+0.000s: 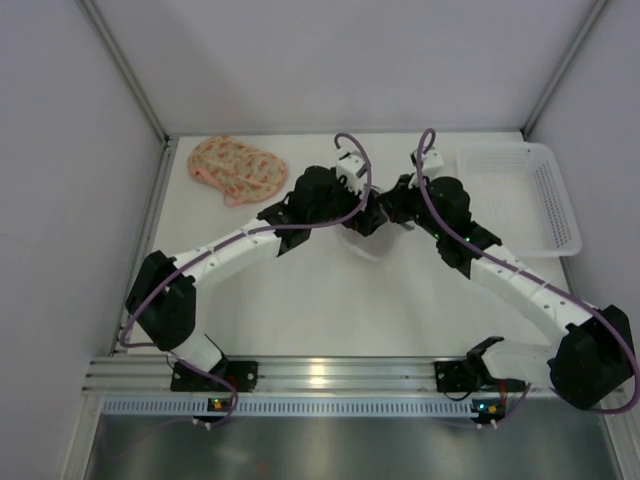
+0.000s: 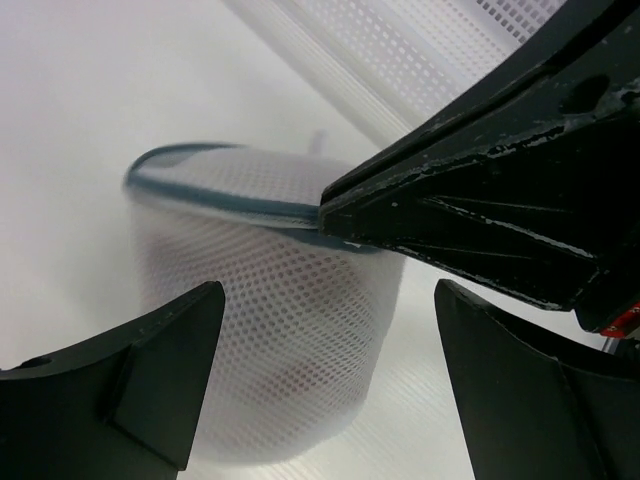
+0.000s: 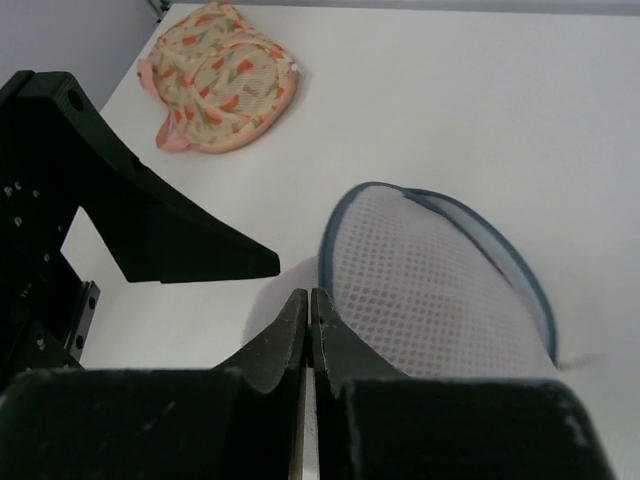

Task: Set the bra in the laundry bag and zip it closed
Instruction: Zip the laundry bag at the center of the board.

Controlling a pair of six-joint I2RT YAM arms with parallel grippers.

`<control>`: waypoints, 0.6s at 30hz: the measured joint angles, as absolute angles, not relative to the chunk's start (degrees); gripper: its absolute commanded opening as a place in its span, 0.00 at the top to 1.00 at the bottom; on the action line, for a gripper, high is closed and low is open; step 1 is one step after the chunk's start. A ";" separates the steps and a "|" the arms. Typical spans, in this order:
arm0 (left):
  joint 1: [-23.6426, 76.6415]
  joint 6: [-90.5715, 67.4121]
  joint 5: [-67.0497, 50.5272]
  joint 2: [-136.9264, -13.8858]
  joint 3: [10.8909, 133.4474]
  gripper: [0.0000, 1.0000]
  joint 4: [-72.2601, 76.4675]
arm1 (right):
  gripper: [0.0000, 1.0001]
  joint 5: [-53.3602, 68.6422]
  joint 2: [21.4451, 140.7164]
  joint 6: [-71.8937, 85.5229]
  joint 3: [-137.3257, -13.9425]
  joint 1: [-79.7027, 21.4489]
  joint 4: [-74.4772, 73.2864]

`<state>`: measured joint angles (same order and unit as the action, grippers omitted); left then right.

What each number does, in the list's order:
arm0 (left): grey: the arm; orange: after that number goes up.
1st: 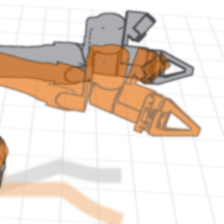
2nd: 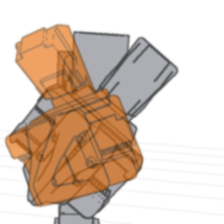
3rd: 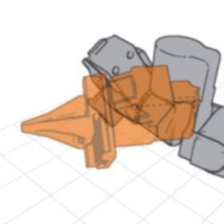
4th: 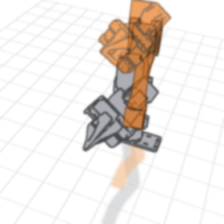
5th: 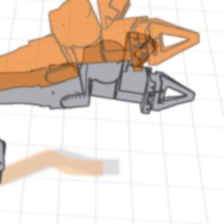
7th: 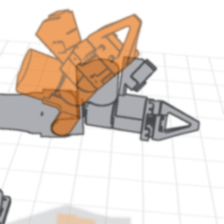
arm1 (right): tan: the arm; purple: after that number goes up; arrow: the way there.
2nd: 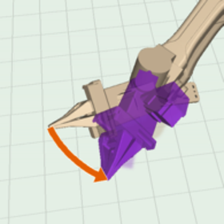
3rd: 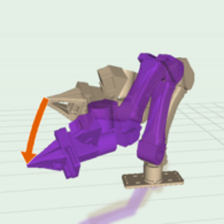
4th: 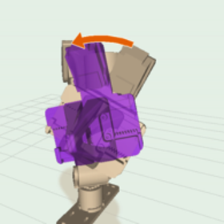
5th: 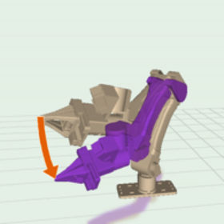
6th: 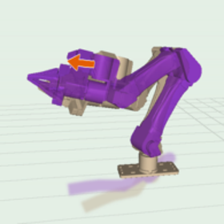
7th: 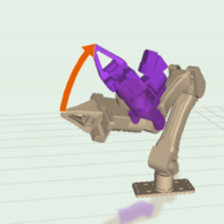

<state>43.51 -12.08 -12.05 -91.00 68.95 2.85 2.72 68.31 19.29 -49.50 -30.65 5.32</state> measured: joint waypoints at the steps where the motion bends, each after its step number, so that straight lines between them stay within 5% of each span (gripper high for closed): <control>1: 43.51 -12.62 -11.22 -91.00 69.28 0.08 2.26 | 1.00 2.33 68.31 19.31 -49.50 -30.65 5.10; 18: 46.15 -24.91 -3.49 -87.94 70.98 0.11 -7.27 | 1.00 -2.31 68.58 19.29 -50.33 -30.76 2.59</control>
